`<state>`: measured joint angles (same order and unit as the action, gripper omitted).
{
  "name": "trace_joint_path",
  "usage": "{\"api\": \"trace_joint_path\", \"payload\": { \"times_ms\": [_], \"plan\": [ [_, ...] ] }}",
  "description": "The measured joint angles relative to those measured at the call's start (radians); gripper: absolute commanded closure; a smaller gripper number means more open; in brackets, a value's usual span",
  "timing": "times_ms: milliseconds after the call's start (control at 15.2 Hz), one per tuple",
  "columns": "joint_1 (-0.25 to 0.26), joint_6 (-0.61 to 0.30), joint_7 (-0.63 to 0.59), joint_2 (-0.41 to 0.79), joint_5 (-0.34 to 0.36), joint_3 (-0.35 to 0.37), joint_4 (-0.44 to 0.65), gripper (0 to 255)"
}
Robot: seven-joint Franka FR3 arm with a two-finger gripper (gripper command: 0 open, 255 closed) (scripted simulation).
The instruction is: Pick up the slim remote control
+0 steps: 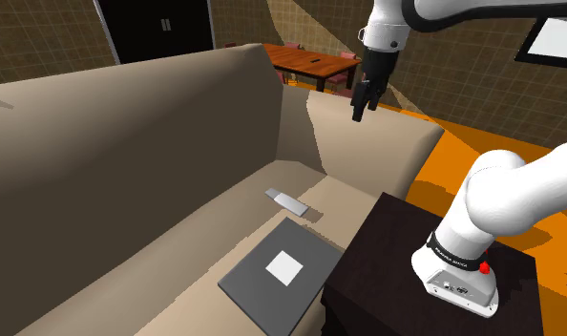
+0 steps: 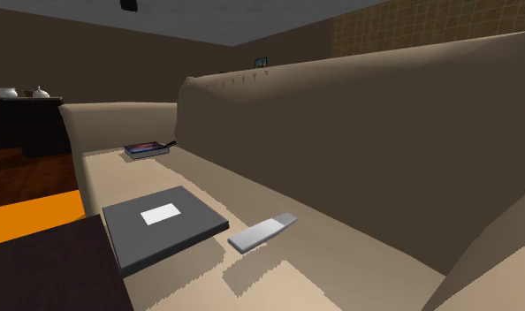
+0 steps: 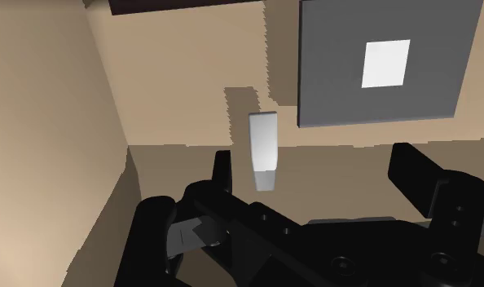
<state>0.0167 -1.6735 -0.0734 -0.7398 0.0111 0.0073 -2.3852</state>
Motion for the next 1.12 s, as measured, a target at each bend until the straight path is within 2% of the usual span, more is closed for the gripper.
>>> {"api": "trace_joint_path", "payload": {
  "times_ms": [132,396,660,1122],
  "plan": [
    [0.000,-0.016,0.000,0.010,0.000,0.000,-0.007,0],
    [-0.001,-0.138,0.002,0.078,0.003,-0.002,-0.066,0],
    [-0.003,-0.278,0.005,0.182,0.007,-0.004,-0.107,0],
    [-0.005,-0.516,0.005,0.423,0.013,-0.006,-0.110,0]
  ]
}}
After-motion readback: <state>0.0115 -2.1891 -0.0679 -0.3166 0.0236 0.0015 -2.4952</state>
